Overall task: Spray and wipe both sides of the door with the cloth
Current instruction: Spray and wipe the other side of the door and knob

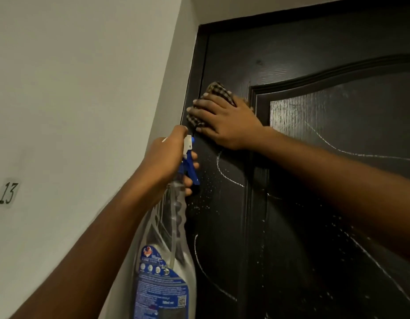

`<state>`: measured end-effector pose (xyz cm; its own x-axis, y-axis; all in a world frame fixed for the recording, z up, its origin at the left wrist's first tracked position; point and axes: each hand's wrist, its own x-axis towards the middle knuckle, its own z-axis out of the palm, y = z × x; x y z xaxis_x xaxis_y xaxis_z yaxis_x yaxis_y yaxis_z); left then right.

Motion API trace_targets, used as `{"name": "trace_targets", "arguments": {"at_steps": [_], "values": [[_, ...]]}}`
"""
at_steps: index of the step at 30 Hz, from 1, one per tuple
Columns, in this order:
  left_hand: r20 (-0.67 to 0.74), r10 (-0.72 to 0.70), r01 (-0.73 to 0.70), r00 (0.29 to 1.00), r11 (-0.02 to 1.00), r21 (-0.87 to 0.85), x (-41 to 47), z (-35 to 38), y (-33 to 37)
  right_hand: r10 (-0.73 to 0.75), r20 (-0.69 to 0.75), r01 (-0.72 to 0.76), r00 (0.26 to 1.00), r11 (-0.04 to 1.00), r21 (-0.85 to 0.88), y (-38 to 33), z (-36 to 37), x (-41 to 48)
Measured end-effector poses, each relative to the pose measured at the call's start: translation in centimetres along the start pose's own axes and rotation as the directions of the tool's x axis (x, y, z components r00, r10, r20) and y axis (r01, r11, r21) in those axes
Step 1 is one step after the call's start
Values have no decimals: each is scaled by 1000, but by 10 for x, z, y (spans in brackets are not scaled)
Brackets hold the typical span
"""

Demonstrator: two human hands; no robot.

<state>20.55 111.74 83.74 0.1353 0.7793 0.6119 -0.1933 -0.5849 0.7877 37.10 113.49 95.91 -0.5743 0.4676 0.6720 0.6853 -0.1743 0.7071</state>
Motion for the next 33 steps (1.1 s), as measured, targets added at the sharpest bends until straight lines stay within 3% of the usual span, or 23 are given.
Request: {"name": "trace_targets", "arguments": {"at_steps": [2, 4, 6, 9, 11, 13, 15, 17, 19, 21, 22, 25, 27, 33], "values": [[5, -15, 15, 1000, 1000, 18, -3, 0, -5, -79, 91, 80, 993, 997, -5, 10, -10, -5], [19, -6, 5, 1000, 999, 34, -2, 0, -11, -31, 118, 38, 993, 998, -56, 33, -18, 1], [34, 4, -5, 999, 999, 48, -1, -1, -15, 148, 30, -147, 989, 989, -27, 59, -25, 8], [28, 19, -20, 999, 999, 45, 2, -1, -17, 383, -138, -381, 913, 924, 37, 48, -18, 8], [12, 31, -31, 999, 999, 44, 3, -1, -16, 269, -120, -269, 956, 963, 16, 14, -5, -2], [3, 38, -38, 999, 998, 46, 2, -1, -15, 24, -24, -25, 999, 1000, -16, -9, 4, -20], [5, 50, -50, 999, 998, 50, 0, 0, -16, -133, 35, 134, 991, 990, -41, 7, -4, -27], [19, 44, -45, 999, 998, 46, 0, -1, -16, -57, 29, 60, 998, 994, -92, 39, -12, -19], [35, 41, -42, 999, 999, 34, 0, -2, -19, 169, -40, -171, 985, 984, -51, 60, -21, -11], [38, 57, -58, 998, 998, 24, -1, -2, -21, 304, -119, -308, 945, 951, -14, 44, -14, -12], [37, 69, -69, 997, 997, 20, -2, -2, -22, 299, -139, -302, 944, 953, -2, 27, -6, -19], [38, 89, -90, 995, 996, 15, -5, -3, -26, 40, -61, -39, 997, 999, 27, -15, 12, -53], [51, 74, -75, 996, 997, 10, -8, -3, -29, -43, -17, 43, 999, 999, 6, -11, 9, -63], [119, 43, -35, 992, 997, -69, -15, 2, -36, 146, -123, -152, 982, 988, -39, 4, -4, -66]]}}
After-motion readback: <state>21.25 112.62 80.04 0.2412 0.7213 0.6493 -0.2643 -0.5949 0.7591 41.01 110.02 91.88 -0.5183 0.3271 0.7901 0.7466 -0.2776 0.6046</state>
